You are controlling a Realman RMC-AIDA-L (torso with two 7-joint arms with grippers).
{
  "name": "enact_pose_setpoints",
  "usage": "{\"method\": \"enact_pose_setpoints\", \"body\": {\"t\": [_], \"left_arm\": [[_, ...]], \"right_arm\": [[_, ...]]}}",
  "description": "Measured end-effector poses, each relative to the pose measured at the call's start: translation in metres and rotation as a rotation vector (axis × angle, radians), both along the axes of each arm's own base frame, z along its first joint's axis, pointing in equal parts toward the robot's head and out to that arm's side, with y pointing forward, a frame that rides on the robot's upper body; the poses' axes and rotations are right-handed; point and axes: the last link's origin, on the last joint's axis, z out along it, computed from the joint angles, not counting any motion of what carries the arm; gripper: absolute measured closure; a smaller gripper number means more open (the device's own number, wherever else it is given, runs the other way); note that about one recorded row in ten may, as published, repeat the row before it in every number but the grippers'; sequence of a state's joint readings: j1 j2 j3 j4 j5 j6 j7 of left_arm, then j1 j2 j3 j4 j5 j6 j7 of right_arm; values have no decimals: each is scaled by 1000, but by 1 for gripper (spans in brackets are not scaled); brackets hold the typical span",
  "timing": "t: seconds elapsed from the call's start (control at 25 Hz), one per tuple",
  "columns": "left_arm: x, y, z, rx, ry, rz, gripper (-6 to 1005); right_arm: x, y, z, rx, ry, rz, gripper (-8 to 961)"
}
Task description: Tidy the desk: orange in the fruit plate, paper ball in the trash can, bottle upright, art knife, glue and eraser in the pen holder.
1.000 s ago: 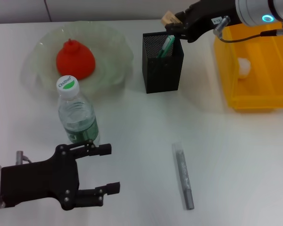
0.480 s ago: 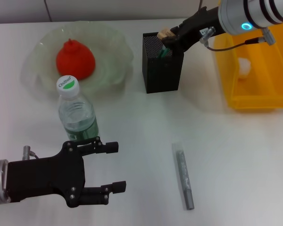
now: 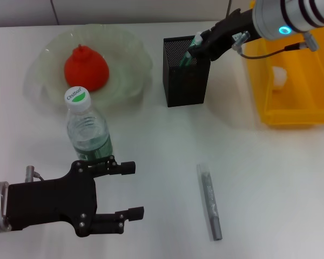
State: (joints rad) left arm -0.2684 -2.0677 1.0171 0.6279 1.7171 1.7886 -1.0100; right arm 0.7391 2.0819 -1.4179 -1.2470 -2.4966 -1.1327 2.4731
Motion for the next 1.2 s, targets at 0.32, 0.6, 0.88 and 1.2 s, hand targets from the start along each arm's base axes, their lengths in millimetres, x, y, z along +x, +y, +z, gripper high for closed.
{"method": "enact_pose_setpoints", "body": {"t": [0.32, 0.6, 0.88, 1.2], "left_arm": [[1, 2, 1, 1, 0, 0, 199], [1, 4, 3, 6, 3, 0, 199], [-1, 4, 3, 7, 7, 5, 199], [-2, 2, 3, 6, 6, 14, 199]], "right_arm": [[-13, -32, 22, -35, -4, -146, 427], [5, -79, 9, -174, -73, -315, 258], [28, -102, -30, -276, -163, -377, 144], [30, -104, -53, -295, -180, -370, 151]]}}
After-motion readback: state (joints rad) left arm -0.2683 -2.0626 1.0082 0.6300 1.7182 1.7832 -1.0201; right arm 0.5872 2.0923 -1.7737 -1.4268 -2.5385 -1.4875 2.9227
